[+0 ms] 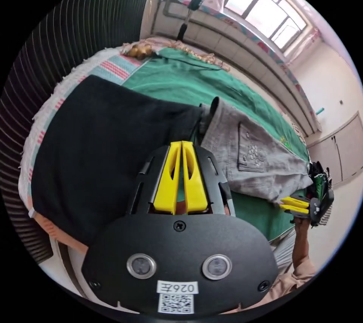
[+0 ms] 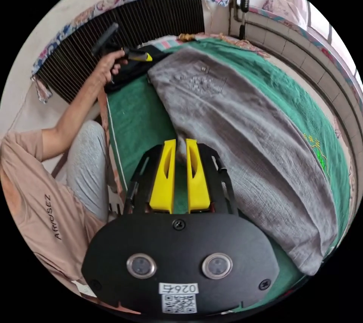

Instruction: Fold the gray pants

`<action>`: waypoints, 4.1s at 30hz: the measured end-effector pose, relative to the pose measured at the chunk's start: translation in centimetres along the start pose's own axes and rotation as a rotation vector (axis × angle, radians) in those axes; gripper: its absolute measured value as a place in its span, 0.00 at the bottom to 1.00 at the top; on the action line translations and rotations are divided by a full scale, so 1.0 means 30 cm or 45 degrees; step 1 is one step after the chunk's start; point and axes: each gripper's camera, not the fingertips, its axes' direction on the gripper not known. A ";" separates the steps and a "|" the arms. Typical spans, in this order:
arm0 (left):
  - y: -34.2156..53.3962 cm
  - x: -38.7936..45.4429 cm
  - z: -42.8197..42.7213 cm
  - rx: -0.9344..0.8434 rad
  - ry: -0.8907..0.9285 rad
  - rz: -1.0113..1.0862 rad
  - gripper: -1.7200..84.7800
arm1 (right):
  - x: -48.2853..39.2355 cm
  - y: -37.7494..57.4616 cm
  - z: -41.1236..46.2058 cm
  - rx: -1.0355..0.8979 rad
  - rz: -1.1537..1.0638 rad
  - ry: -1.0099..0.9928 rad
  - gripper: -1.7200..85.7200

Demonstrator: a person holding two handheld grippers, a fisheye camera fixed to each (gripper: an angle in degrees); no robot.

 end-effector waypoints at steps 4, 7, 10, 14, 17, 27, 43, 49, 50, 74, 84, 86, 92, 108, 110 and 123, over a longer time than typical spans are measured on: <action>-0.034 0.171 0.025 0.031 0.123 0.252 0.01 | 0.160 -0.138 0.033 0.112 0.121 0.003 0.03; -0.057 0.301 0.145 -0.083 0.124 0.442 0.01 | 0.274 -0.259 0.182 0.085 0.196 0.150 0.01; -0.045 0.378 0.325 -0.305 -0.179 0.580 0.01 | 0.358 -0.400 0.354 0.033 0.227 0.345 0.01; -0.068 0.360 0.323 -0.319 -0.082 0.454 0.01 | 0.564 -0.541 0.483 0.020 0.350 0.525 0.01; -0.069 0.374 0.290 -0.302 -0.128 0.435 0.01 | 0.815 -0.621 0.524 0.040 0.465 0.468 0.02; -0.015 0.516 0.311 -0.274 -0.405 0.566 0.01 | 1.073 -1.243 0.927 -0.328 0.159 0.533 0.04; 0.001 0.552 0.201 -0.234 -0.443 0.432 0.01 | 1.206 -2.718 0.784 -0.365 0.245 0.547 0.02; 0.022 0.583 0.103 -0.151 -0.408 0.410 0.01 | 1.107 -3.033 0.138 -0.050 0.371 0.713 0.01; 0.029 0.582 0.076 -0.107 -0.403 0.388 0.01 | 1.093 -3.040 0.052 0.001 0.395 0.734 0.01; 0.177 1.869 0.056 0.337 0.527 1.166 0.02 | 1.927 -3.531 -2.246 0.936 1.606 0.348 0.02; -0.150 2.704 0.717 -0.119 0.700 1.234 0.17 | 2.322 -3.790 -2.785 0.992 1.862 0.222 0.15; -0.196 2.827 0.833 -0.188 0.693 1.227 0.19 | 2.351 -3.880 -2.848 0.979 1.839 0.226 0.16; -0.291 3.176 1.161 -0.375 0.699 1.290 0.26 | 2.407 -4.069 -3.029 1.100 1.786 0.131 0.15; -0.437 3.541 1.596 -0.845 0.910 1.347 0.10 | 2.197 -4.221 -3.078 1.298 1.730 0.017 0.02; -0.436 3.548 1.605 -0.831 0.931 1.381 0.11 | 2.140 -4.211 -3.041 1.306 1.727 0.020 0.02; -0.643 3.494 1.461 -0.777 1.096 1.433 0.03 | 1.512 -4.085 -2.588 1.365 1.525 0.140 0.01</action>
